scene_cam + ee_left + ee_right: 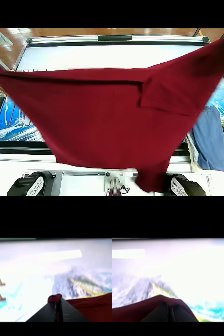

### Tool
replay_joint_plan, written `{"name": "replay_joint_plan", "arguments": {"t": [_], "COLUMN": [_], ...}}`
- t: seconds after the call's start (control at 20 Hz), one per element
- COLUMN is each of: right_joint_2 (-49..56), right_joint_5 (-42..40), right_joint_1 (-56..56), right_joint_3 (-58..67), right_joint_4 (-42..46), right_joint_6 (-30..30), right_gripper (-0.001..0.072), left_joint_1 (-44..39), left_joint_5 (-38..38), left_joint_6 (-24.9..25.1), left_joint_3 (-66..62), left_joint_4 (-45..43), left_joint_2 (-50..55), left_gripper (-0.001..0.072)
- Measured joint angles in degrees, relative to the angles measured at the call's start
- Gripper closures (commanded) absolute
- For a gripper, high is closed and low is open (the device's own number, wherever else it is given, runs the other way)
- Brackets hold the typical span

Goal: Fold the shirts.

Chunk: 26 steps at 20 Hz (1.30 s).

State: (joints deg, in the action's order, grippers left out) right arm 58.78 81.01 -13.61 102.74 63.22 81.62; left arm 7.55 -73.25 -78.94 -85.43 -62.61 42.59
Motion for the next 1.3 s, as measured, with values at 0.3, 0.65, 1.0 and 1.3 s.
{"name": "replay_joint_plan", "arguments": {"t": [0.3, 0.65, 1.0, 1.3], "right_joint_2": [21.44, 34.99, 34.91, 26.21], "right_joint_5": [-17.92, -44.06, -37.64, -11.15], "right_joint_1": [7.13, 12.33, 11.63, 2.54], "right_joint_3": [-10.58, -12.39, -12.59, -13.6], "right_joint_4": [-1.07, -5.49, -6.34, 5.25], "right_joint_6": [1.4, 2.21, 0.33, -2.69], "right_gripper": [0.0643, 0.0632, 0.0062, 0.0068], "left_joint_1": [0.02, -0.09, 1.97, 9.27], "left_joint_5": [15.67, 32.52, 20.85, -4.98], "left_joint_6": [-0.37, -0.39, -1.05, -1.27], "left_joint_3": [14.16, 13.75, 11.5, 7.61], "left_joint_4": [-0.2, 12.46, 16.2, 8.2], "left_joint_2": [14.84, 32.52, 39.15, 36.87], "left_gripper": [0.0669, 0.0663, 0.0105, 0.0361]}}
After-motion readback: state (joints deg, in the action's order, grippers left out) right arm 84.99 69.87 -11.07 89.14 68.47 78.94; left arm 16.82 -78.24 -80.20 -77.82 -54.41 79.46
